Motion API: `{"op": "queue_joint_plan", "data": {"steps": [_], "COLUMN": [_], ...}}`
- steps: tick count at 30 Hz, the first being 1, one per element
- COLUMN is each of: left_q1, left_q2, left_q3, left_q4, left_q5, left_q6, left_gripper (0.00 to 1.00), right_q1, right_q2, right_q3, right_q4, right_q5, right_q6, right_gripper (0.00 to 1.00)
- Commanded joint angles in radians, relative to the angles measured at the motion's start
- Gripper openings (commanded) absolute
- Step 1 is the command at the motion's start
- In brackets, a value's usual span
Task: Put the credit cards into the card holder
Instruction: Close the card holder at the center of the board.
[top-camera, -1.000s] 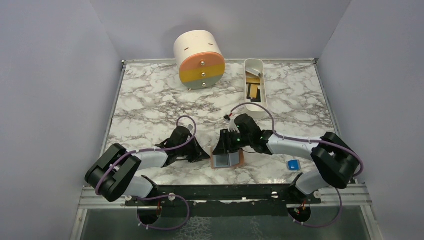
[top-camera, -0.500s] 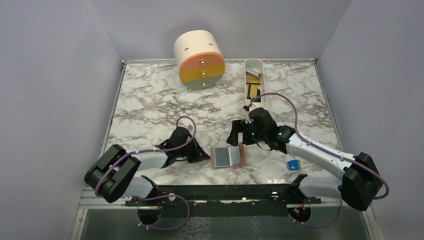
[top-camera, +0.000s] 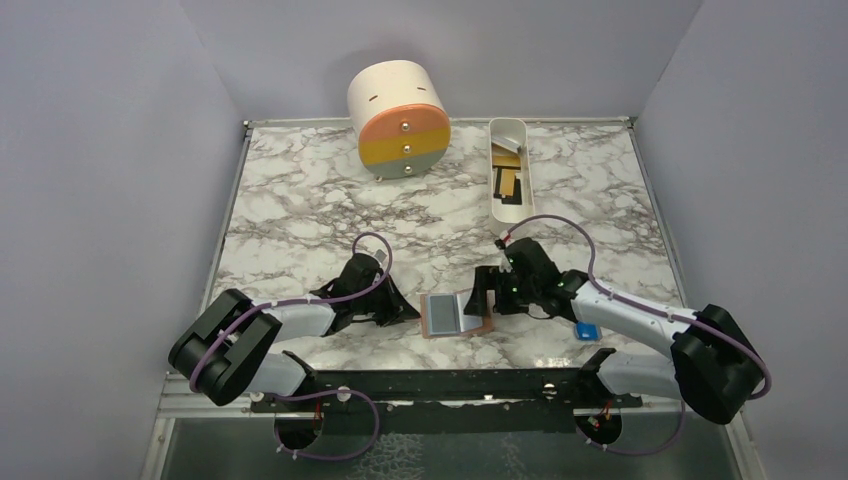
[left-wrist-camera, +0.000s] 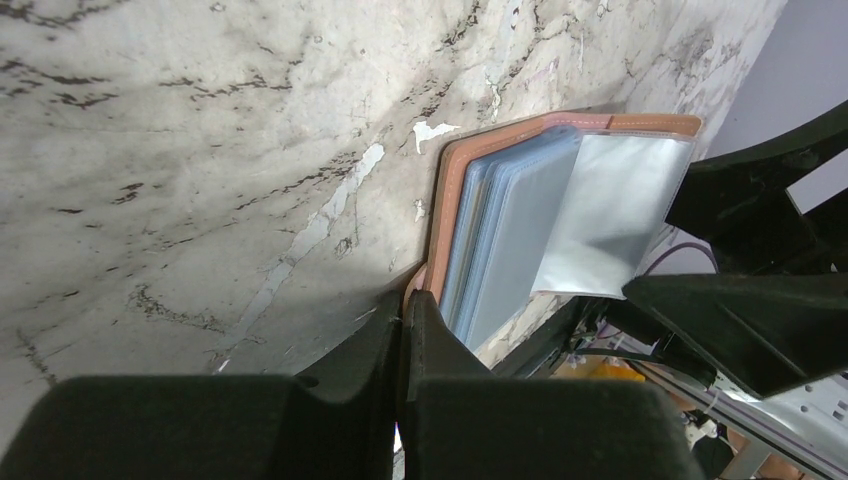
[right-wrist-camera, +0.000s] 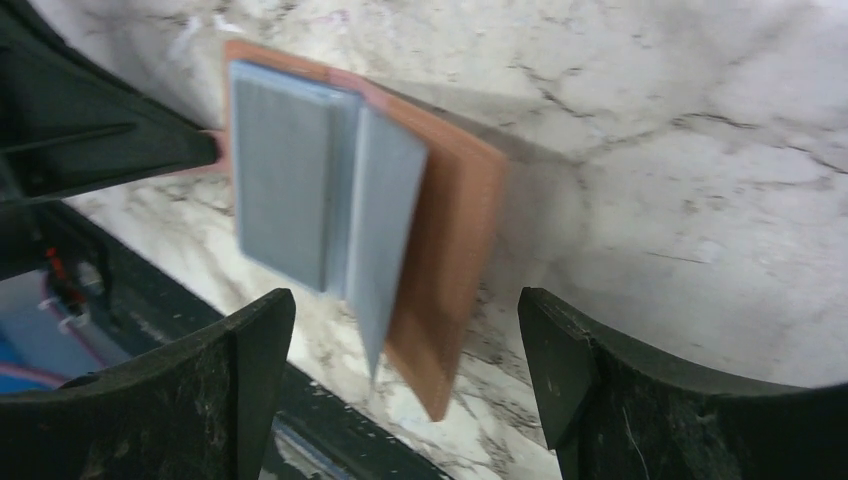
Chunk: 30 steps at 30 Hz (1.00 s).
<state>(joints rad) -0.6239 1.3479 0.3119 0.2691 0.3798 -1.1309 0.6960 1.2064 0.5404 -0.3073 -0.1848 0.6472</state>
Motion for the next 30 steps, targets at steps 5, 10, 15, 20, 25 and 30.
{"op": "queue_joint_plan", "data": {"steps": [5, 10, 15, 20, 25, 30], "left_q1": [-0.013, -0.020, -0.029, -0.039, -0.045, -0.048], "left_q2": [-0.012, -0.011, -0.010, -0.008, -0.007, 0.001], "left_q3": [-0.004, 0.008, 0.014, 0.011, 0.013, 0.012], "left_q4": [-0.028, -0.024, -0.020, -0.016, -0.014, -0.009], "left_q5": [-0.046, -0.044, -0.046, -0.048, -0.050, -0.051], "left_q6": [0.002, -0.009, -0.013, -0.020, -0.023, -0.023], "left_gripper": [0.00, 0.00, 0.00, 0.00, 0.00, 0.00], "right_q1": [-0.003, -0.004, -0.003, -0.004, -0.002, 0.003], "right_q2": [-0.026, -0.040, 0.026, 0.075, 0.157, 0.214], "right_q3": [0.004, 0.004, -0.057, -0.062, -0.059, -0.052], "right_q4": [0.207, 0.277, 0.410, 0.486, 0.558, 0.581], "right_q5": [-0.254, -0.339, -0.392, -0.369, -0.396, -0.404], "right_q6": [0.067, 0.101, 0.200, 0.223, 0.240, 0.239], "right_gripper": [0.77, 0.73, 0.64, 0.61, 0.49, 0.47]}}
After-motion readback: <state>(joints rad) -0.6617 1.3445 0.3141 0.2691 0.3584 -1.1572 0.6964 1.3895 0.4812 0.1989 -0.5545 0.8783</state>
